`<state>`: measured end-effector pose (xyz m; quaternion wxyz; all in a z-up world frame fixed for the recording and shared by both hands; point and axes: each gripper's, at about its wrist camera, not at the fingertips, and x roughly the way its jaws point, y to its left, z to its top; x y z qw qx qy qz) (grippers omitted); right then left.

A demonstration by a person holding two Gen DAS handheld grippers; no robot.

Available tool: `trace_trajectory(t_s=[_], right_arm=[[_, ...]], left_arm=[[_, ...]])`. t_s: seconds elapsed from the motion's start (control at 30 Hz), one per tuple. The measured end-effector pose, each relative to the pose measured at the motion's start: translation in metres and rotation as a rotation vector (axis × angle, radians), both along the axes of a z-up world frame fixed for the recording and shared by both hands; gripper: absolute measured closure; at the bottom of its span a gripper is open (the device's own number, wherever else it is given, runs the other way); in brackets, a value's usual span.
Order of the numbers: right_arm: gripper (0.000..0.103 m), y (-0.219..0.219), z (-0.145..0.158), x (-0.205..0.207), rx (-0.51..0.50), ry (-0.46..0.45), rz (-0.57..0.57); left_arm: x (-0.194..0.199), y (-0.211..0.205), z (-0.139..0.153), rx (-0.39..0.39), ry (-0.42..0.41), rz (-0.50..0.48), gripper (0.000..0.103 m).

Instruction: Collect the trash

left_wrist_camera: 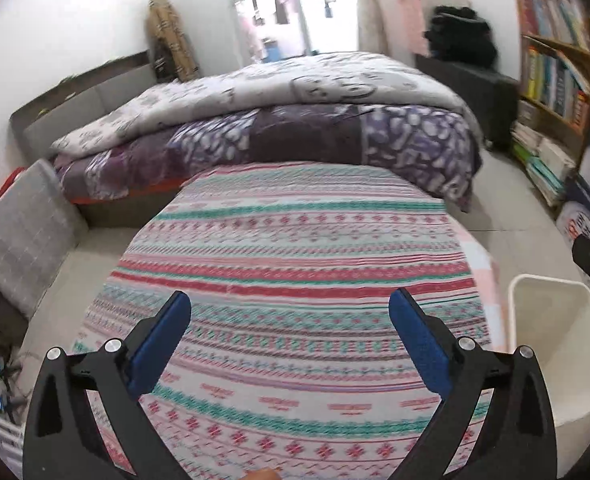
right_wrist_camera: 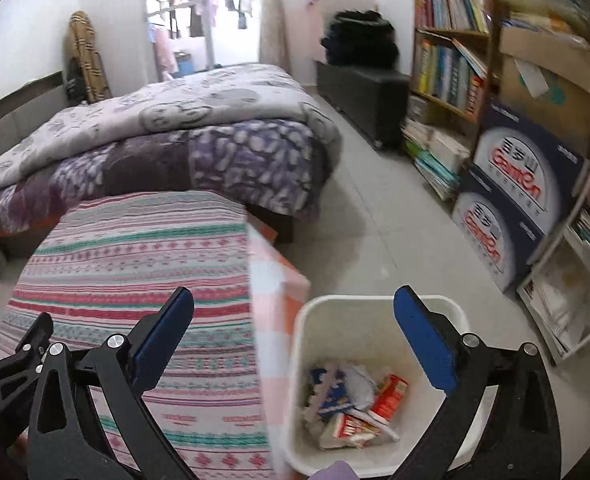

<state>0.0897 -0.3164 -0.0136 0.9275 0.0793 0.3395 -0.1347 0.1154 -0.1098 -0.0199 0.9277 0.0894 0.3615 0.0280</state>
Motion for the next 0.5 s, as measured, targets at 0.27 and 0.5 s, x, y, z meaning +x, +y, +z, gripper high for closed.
trace_trajectory(t_s=[0.27, 0.5], right_arm=[[0.007, 0.043, -0.002, 0.007, -0.019, -0.002, 0.067], [0.007, 0.067, -0.006, 0.011, -0.02, 0.002, 0.098]], left_arm=[[0.002, 0.041, 0.002, -0.066, 0.037, 0.062, 0.007], [0.001, 0.064, -0.003, -0.068, 0.056, 0.113, 0.007]])
